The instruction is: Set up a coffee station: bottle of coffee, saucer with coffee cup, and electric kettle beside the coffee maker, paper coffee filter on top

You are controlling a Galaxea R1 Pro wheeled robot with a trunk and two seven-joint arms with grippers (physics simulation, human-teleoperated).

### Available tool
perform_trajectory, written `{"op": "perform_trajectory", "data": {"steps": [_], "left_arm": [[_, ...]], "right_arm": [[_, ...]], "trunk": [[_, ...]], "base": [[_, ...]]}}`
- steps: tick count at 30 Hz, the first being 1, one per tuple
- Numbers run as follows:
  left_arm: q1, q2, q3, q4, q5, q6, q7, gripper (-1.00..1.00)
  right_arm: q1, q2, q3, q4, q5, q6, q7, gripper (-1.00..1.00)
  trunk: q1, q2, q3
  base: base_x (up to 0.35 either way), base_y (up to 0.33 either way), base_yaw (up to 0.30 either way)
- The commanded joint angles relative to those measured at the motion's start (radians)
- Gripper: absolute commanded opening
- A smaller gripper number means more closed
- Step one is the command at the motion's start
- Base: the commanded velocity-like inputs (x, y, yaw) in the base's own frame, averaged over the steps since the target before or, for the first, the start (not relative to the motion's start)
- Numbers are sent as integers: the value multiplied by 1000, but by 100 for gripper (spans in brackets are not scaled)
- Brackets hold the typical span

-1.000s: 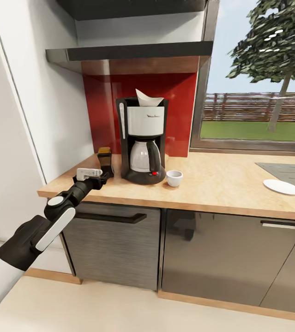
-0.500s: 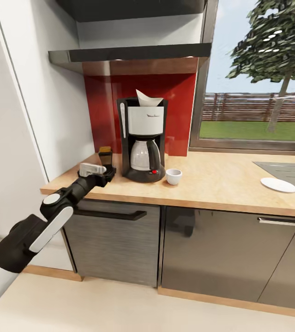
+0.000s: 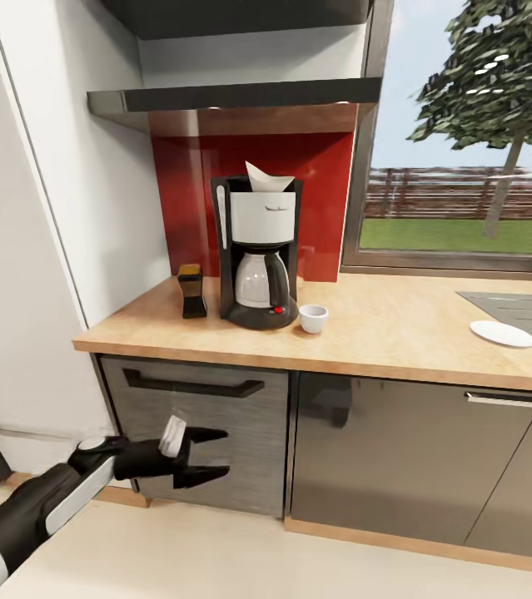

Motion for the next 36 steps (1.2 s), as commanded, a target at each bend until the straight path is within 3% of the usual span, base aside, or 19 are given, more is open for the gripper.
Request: {"op": "perform_trajectory", "data": {"steps": [1, 5, 7, 8, 11, 12, 16, 18, 20, 21, 23, 26, 27, 30, 36], "left_arm": [[15, 1, -15, 44, 11, -20, -31, 100], [107, -3, -49, 250, 12, -152, -122, 100], [179, -7, -59, 398, 13, -233, -167, 100], [235, -27, -62, 574, 13, -310, -190, 100], [249, -56, -61, 709, 14, -340, -195, 100], [254, -87, -55, 813, 15, -368, -194, 100], [259, -144, 0, 976, 16, -452, -192, 100], [261, -170, 100, 1043, 15, -498, -182, 100], [262, -184, 148, 1071, 15, -517, -73, 100], [262, -187, 155, 1076, 15, -520, -26, 100], [262, -222, 169, 1084, 14, -528, 177, 100], [263, -256, 175, 1086, 14, -531, 311, 100], [263, -282, 178, 1087, 13, -532, 476, 100], [280, -298, 179, 1070, 14, -536, 486, 100], [312, -331, 179, 1066, 14, -536, 520, 100]], "right_arm": [[-1, 0, 1, 0, 4, -4, 0, 100], [-4, 0, 0, -20, 4, -5, 12, 100], [-7, -2, -3, -70, 1, -4, 67, 100], [-9, -5, -7, -118, -2, -4, 196, 100], [-13, -6, -8, -133, -3, -4, 253, 100], [-14, -7, -9, -139, -3, -4, 274, 100], [-16, -8, -10, -146, -4, -6, 299, 100], [-16, -8, -10, -147, -4, -6, 308, 100], [-17, -9, -11, -149, -3, -6, 312, 100], [-17, -9, -11, -149, -3, -6, 312, 100], [-17, -8, -11, -149, -3, -5, 313, 100], [-17, -8, -10, -148, -3, -5, 313, 100], [-17, -8, -10, -148, -2, -4, 312, 100], [-22, 6, -7, -150, -1, -7, 295, 100], [-22, 6, -7, -150, -1, -7, 286, 100]], "trunk": [[0, -1, -1], [0, -1, -1], [0, -1, -1], [0, -1, -1], [0, -1, -1], [0, -1, -1], [0, -1, -1], [0, -1, -1], [0, -1, -1], [0, -1, -1], [0, -1, -1], [0, -1, -1], [0, -1, -1], [0, -1, -1], [0, -1, -1]], "base": [[0, 0, 0], [0, 0, 0], [0, 0, 0], [0, 0, 0], [0, 0, 0], [0, 0, 0], [0, 0, 0], [0, 0, 0], [0, 0, 0], [0, 0, 0], [0, 0, 0], [0, 0, 0], [0, 0, 0], [0, 0, 0], [0, 0, 0]]}}
